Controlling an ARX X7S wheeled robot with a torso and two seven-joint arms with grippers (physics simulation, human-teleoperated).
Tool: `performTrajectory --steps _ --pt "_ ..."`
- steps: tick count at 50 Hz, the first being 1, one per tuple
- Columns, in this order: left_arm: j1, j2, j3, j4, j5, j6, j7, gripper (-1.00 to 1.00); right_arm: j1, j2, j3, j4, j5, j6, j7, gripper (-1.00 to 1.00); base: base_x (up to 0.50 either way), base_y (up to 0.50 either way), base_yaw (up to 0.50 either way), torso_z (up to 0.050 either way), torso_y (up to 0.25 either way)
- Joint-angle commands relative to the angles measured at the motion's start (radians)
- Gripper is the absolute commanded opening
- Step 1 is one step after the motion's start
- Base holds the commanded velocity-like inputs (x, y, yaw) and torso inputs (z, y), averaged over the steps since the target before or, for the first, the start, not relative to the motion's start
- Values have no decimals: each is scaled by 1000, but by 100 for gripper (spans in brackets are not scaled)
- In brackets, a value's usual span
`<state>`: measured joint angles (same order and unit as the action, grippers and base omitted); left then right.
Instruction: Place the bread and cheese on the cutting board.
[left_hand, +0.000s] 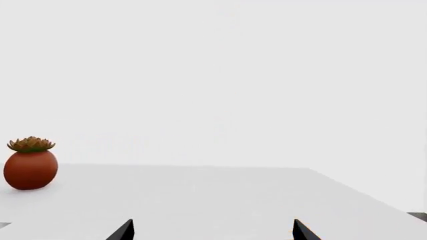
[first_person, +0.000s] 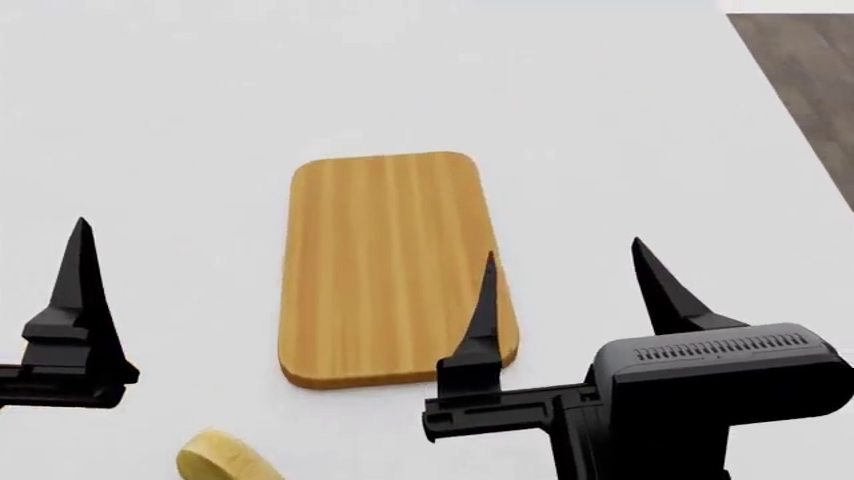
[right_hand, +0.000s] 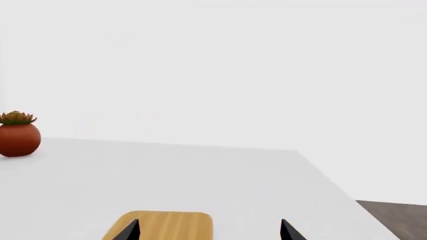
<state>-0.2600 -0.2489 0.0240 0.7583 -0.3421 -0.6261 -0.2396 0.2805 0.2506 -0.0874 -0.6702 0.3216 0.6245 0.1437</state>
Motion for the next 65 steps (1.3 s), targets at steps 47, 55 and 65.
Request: performTrajectory --steps 47,55,65 --pt "128 -224 -659 184 -691 -571 -216 100 -44 19 11 -55 44 -23 32 100 11 0 0 0 0" --pt "168 -212 -673 182 -727 -562 -196 100 -41 22 2 -57 43 -19 37 100 0 0 0 0 0" --pt "245 -199 -638 182 -666 -516 -151 100 -39 26 -9 -47 41 -22 39 100 0 0 0 0 0"
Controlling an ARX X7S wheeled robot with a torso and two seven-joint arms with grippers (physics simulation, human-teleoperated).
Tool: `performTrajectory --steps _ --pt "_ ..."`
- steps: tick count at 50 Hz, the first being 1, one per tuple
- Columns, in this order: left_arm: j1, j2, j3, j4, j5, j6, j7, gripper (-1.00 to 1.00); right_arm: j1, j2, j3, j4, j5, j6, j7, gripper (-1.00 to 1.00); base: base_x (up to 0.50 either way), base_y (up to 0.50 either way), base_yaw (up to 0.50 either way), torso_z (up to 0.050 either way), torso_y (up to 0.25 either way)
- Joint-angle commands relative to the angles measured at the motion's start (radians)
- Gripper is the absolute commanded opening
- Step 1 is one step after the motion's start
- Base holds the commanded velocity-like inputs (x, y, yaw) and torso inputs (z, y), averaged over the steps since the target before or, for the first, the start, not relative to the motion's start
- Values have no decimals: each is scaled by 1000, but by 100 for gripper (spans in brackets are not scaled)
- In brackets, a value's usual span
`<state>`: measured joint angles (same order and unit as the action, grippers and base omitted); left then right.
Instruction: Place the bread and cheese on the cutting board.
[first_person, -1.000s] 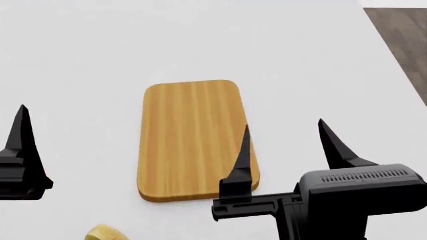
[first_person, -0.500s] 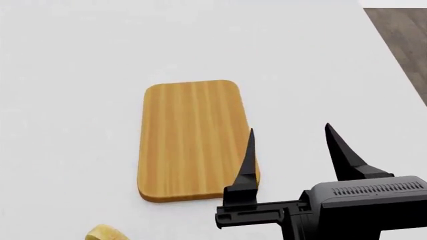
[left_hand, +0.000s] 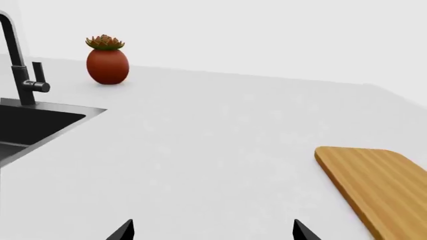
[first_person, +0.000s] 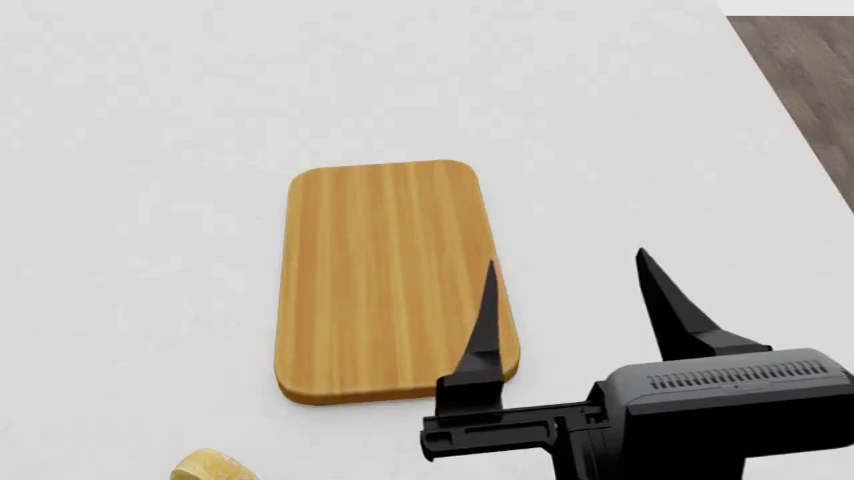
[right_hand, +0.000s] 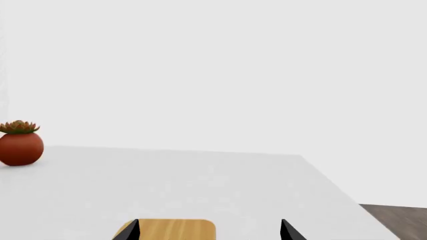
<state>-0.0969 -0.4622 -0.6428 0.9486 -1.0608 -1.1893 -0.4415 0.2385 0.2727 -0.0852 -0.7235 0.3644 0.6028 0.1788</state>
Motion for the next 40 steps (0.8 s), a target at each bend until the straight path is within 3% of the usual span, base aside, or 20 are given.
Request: performTrajectory --steps 1,25,40 --pt "89 17 39 -12 68 56 56 100 2 5 -12 7 -1 -1 4 100 0 0 0 0 0" --pt "220 63 208 -99 308 225 125 100 1 12 -30 29 -4 -22 7 100 0 0 0 0 0" --pt "230 64 209 -104 331 238 98 100 7 18 -43 28 -1 -16 13 100 0 0 0 0 0"
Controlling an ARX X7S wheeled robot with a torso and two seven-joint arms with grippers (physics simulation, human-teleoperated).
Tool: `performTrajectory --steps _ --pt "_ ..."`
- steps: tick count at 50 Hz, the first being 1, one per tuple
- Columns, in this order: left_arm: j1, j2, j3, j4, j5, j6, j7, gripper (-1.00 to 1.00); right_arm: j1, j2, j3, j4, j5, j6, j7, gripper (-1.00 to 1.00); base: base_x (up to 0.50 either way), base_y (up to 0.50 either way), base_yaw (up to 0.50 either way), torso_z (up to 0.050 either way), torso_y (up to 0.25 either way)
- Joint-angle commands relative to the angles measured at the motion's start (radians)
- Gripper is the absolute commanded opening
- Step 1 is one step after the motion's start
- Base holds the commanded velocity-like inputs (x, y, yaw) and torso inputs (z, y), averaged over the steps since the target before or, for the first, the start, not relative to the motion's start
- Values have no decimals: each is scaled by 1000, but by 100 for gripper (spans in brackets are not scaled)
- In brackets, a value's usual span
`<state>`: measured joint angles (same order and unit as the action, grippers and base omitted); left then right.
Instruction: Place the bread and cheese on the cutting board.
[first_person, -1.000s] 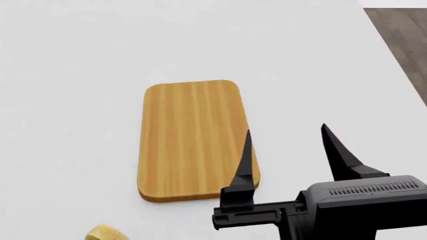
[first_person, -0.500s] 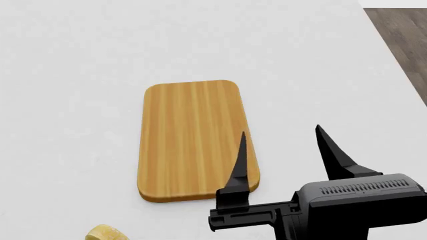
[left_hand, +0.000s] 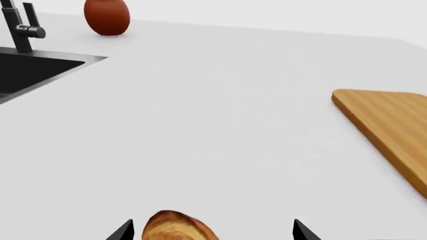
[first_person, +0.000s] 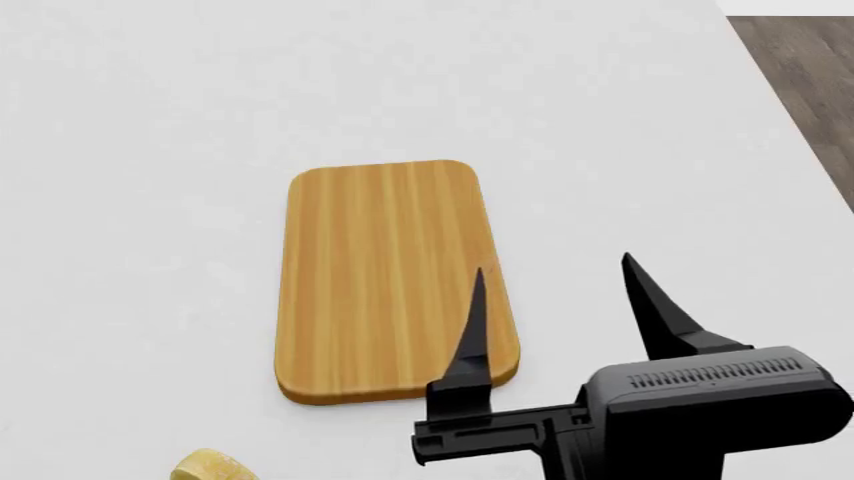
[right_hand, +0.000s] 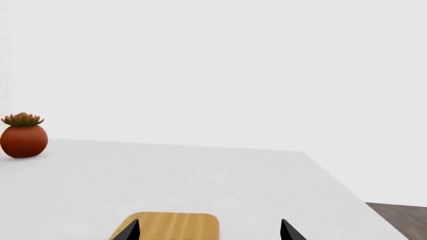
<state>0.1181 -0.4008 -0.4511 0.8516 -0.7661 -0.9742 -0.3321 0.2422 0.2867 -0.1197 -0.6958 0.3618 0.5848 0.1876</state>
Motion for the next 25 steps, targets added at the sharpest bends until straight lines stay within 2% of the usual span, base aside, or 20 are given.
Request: performTrajectory --steps 1,15,25 --pt "16 2 21 -13 43 27 -11 100 4 4 -9 2 2 2 4 100 0 0 0 0 0" --pt "19 -2 139 -116 156 83 -13 100 5 9 -14 -1 9 3 8 100 0 0 0 0 0" --pt "10 -2 161 -151 177 86 -24 100 7 12 -19 4 12 0 10 100 0 0 0 0 0"
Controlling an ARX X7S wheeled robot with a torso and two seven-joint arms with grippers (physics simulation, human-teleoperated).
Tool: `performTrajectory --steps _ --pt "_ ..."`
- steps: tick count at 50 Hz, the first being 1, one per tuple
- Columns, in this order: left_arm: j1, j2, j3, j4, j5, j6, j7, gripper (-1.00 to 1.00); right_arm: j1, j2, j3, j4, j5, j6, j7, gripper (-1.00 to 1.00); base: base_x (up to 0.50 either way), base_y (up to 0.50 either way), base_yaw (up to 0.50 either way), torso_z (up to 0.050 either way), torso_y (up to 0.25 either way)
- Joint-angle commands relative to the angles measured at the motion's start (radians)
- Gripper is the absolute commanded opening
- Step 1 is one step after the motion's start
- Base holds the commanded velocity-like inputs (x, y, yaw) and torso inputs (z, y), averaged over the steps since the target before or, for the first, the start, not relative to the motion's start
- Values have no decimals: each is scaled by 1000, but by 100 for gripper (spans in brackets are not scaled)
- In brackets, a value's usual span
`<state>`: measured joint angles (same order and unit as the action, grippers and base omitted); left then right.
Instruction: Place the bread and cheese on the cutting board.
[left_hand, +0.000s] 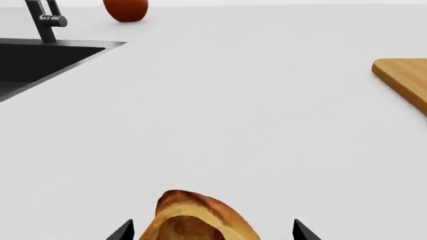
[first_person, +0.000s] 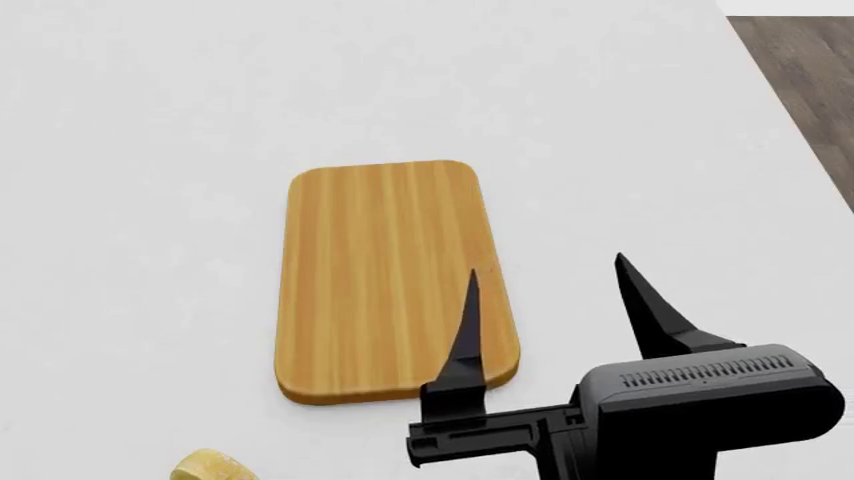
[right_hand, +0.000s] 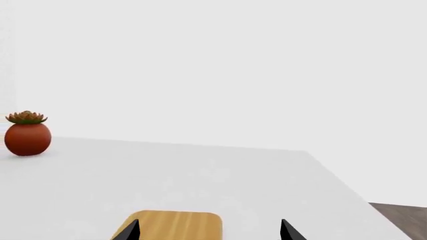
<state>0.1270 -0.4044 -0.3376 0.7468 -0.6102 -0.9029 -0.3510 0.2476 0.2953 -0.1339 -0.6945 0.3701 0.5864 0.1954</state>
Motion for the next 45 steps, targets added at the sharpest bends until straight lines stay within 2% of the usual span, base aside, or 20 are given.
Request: performTrajectory --steps 1,11,12,24,29,37,45 --pt "1 1 49 -49 21 14 -4 100 2 3 -4 2 5 -2 3 100 0 0 0 0 0" --pt "-4 -4 75 -75 43 14 -15 100 2 6 -7 10 7 -9 3 100 0 0 0 0 0" --pt "-5 -3 73 -74 44 13 -20 -100 2 7 -8 10 7 -9 3 100 0 0 0 0 0" --pt "7 -5 76 -51 47 27 -24 -100 4 11 -14 8 10 -7 8 100 0 0 0 0 0" --pt "-14 -4 22 25 -10 0 -39 -100 4 13 -14 8 11 -8 9 100 0 0 0 0 0" --pt "-282 -39 -48 101 -199 -218 -143 -100 2 17 -14 5 15 -11 12 100 0 0 0 0 0" --pt "-527 -51 5 65 -268 -349 -224 -100 2 21 -10 0 22 -10 15 100 0 0 0 0 0"
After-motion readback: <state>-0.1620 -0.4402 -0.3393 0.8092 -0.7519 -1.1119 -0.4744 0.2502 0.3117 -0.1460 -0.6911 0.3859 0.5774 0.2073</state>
